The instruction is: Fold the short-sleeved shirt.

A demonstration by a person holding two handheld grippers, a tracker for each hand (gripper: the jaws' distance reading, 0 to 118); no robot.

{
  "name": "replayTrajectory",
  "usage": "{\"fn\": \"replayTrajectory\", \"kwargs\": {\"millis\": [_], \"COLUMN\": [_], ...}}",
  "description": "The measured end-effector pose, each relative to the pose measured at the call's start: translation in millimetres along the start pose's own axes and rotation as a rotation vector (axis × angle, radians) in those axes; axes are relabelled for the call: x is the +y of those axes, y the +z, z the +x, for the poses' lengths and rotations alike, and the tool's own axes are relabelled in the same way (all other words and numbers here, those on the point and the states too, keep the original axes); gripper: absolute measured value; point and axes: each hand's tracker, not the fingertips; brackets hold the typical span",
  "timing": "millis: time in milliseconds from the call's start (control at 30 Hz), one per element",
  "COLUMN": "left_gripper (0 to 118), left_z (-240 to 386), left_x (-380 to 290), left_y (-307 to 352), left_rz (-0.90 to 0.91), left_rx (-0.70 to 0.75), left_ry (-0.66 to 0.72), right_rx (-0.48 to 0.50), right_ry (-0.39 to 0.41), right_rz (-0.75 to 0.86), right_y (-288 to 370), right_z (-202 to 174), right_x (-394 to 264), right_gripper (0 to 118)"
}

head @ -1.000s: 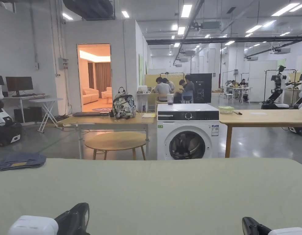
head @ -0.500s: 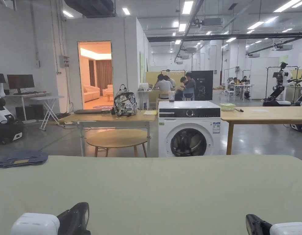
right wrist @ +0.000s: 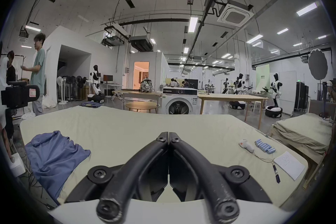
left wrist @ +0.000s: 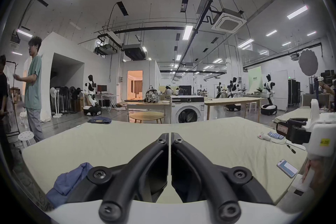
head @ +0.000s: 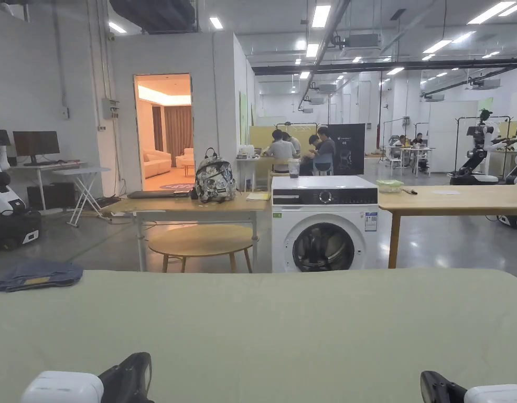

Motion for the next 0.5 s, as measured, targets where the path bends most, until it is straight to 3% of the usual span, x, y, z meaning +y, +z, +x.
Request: {"fn": "replayTrajectory", "kwargs": {"millis": [500], "left_gripper": [0], "left_z": [-0.6], "left_x": [-2.8], "left_y": [0.1], "left_rz": [-0.01], "left_rx": [-0.006], "left_ry": [-0.001], "right_rx": [-0.008], "right_ry": [0.025], "right_rz": [-0.001], "right_y": [0.8], "right_z": [-2.0], "right_x": [-1.6], "right_gripper": [0]}}
